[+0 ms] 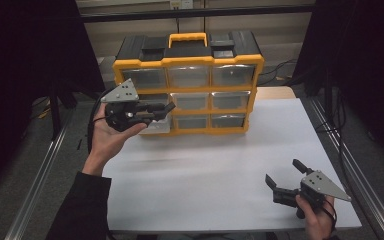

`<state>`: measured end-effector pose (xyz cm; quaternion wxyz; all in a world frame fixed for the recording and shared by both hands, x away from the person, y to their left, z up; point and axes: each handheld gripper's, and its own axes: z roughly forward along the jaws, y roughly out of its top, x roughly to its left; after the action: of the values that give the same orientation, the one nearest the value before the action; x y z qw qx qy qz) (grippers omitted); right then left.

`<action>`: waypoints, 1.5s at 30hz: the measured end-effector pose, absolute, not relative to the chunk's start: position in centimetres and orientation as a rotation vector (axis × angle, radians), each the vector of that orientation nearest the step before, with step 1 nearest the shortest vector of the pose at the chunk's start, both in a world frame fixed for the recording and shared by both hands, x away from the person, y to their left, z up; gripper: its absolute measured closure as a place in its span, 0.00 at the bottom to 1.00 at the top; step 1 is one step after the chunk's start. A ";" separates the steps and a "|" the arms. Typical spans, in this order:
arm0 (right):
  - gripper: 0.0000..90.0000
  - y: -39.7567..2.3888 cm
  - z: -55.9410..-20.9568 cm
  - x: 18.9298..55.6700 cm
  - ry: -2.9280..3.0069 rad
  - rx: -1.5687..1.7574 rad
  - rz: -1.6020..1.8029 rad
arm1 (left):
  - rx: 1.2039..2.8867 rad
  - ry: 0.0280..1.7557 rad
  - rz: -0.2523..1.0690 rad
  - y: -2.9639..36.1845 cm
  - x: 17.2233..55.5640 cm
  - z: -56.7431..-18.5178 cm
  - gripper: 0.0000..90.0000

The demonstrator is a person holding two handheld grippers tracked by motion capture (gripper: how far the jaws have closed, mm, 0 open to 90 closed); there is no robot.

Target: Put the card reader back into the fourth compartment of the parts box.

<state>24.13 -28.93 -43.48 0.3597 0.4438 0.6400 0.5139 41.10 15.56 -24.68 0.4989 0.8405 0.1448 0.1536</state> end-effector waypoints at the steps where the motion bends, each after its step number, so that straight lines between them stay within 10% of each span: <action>1: 0.00 -28.9 -43.5 24.1 1.650 1.144 1.325 | 2.030 0.354 0.372 15.6 41.1 -24.6 0.82; 45: 0.00 -28.9 -43.5 24.1 1.651 1.144 1.325 | 2.164 0.490 0.438 18.8 44.5 -23.0 0.82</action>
<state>24.15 -28.93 -43.49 0.3594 0.4438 0.6403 0.5138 44.53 18.80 -23.02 0.4261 0.8656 0.1959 0.1753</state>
